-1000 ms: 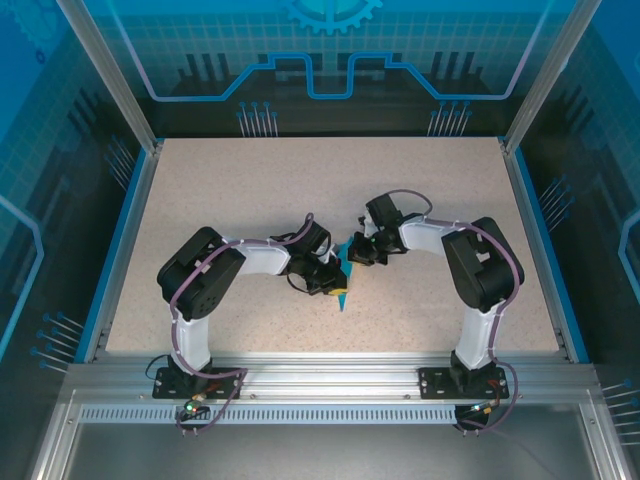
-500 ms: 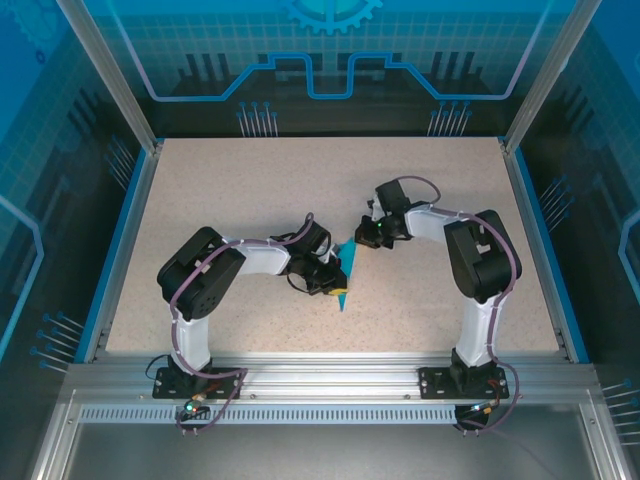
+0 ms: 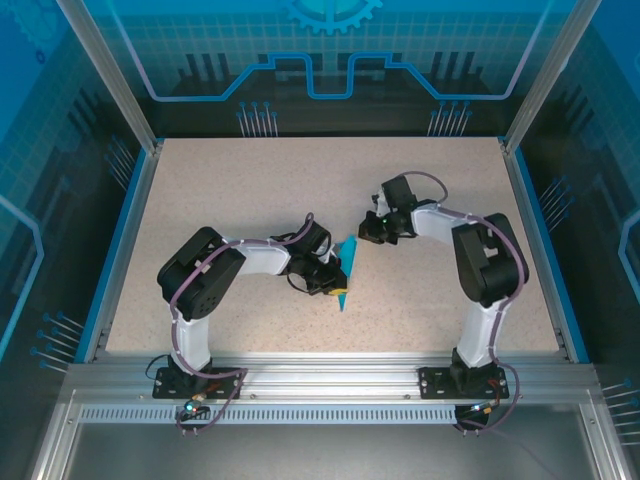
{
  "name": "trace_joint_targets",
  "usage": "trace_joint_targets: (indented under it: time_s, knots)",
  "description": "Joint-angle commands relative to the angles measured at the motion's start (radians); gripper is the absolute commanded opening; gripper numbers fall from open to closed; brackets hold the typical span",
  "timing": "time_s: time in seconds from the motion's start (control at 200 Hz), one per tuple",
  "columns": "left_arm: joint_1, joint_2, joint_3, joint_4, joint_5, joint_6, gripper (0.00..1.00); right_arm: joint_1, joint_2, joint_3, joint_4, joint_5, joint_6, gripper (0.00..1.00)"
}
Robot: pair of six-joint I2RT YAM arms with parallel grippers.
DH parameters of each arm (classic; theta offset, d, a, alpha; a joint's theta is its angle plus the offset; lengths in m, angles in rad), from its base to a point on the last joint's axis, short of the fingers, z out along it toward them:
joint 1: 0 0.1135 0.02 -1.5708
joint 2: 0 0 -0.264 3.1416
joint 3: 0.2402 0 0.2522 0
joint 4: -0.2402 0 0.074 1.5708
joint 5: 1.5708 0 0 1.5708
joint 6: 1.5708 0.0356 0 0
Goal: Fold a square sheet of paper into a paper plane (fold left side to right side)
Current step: Fold the wing for the fifth time at the center of the table.
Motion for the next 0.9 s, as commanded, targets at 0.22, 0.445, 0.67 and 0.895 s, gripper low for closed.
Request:
trace_joint_targets:
  time_s: [0.22,0.445,0.67,0.895]
  knots:
    - [-0.02,0.064,-0.025,-0.141,-0.071,-0.009,0.0,0.06,-0.192,-0.247,0.152,-0.172,0.094,0.06]
    - [-0.023,0.066,-0.021,-0.144,-0.074,-0.009,0.0,0.116,-0.169,-0.316,0.216,-0.183,0.145,0.06]
    - [-0.024,0.066,-0.019,-0.146,-0.072,-0.007,0.0,0.144,-0.124,-0.306,0.239,-0.184,0.157,0.06]
    - [-0.023,0.068,-0.014,-0.15,-0.071,-0.004,0.0,0.157,-0.074,-0.261,0.225,-0.156,0.148,0.06]
